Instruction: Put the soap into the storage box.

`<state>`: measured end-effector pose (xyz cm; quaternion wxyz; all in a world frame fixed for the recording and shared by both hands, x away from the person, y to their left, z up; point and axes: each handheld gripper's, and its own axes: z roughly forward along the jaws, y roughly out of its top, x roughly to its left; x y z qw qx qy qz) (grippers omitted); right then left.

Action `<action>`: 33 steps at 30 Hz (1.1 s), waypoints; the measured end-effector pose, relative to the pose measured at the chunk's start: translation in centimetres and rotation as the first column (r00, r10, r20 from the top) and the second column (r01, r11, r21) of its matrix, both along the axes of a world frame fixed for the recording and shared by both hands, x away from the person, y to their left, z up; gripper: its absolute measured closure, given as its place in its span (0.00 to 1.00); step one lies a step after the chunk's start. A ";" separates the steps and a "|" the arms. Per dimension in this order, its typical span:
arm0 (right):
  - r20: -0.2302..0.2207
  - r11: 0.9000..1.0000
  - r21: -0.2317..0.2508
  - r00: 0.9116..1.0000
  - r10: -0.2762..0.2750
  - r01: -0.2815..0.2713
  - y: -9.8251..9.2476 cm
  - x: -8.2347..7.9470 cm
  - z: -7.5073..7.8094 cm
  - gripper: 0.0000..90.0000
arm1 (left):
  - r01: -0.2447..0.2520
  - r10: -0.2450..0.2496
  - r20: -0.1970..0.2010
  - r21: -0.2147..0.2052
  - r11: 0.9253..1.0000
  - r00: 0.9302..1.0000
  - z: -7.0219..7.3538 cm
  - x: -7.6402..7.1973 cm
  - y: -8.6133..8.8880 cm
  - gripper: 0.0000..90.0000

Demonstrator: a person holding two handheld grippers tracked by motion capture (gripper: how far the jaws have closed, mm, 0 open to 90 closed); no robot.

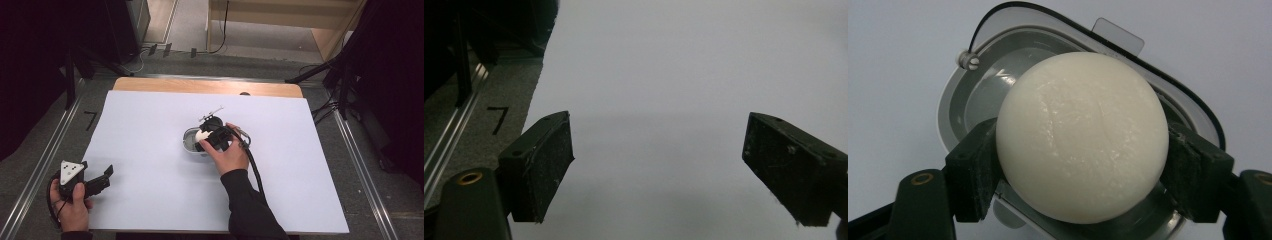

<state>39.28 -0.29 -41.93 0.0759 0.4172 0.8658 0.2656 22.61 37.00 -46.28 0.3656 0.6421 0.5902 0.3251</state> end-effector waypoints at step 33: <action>0.072 0.994 0.096 0.996 -0.049 0.042 -3.9 -2.6 2.5 0.11 | 0.004 -0.004 0.000 0.002 1.000 1.000 0.0 0.0 0.0 0.15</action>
